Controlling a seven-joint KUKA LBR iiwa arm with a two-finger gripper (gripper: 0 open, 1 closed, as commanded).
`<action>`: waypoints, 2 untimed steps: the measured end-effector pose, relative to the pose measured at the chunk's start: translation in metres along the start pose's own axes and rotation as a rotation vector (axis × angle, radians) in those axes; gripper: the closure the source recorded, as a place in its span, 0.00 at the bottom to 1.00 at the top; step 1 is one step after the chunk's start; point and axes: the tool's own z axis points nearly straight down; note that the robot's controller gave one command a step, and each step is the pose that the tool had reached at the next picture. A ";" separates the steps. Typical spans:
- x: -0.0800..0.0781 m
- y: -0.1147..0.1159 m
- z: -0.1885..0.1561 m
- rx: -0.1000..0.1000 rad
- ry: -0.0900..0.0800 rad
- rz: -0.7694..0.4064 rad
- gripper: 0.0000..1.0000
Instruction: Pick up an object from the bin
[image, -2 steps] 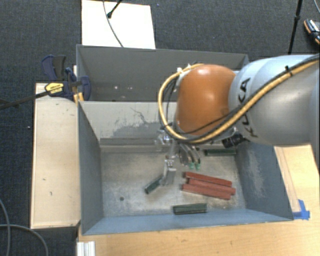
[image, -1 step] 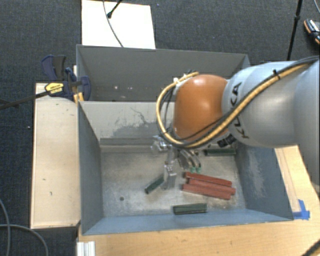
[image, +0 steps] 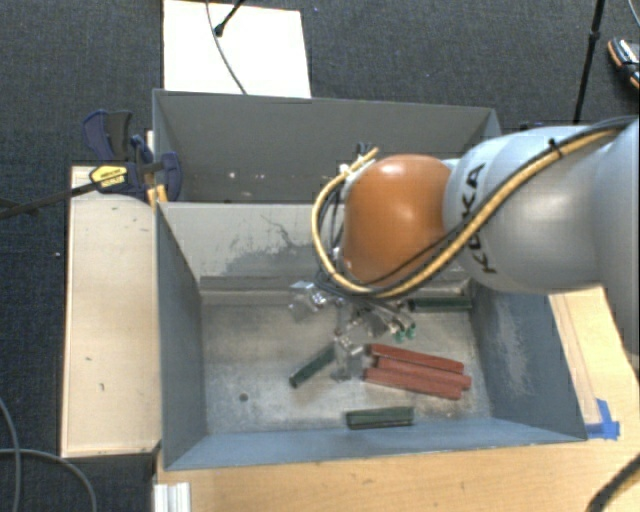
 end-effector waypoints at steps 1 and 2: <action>0.002 0.003 0.024 0.000 -0.001 0.112 0.00; -0.006 0.003 0.055 0.000 0.001 -0.199 0.00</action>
Offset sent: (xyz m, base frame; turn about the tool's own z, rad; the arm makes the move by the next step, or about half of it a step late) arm 0.0067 0.0063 -0.0691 -0.2622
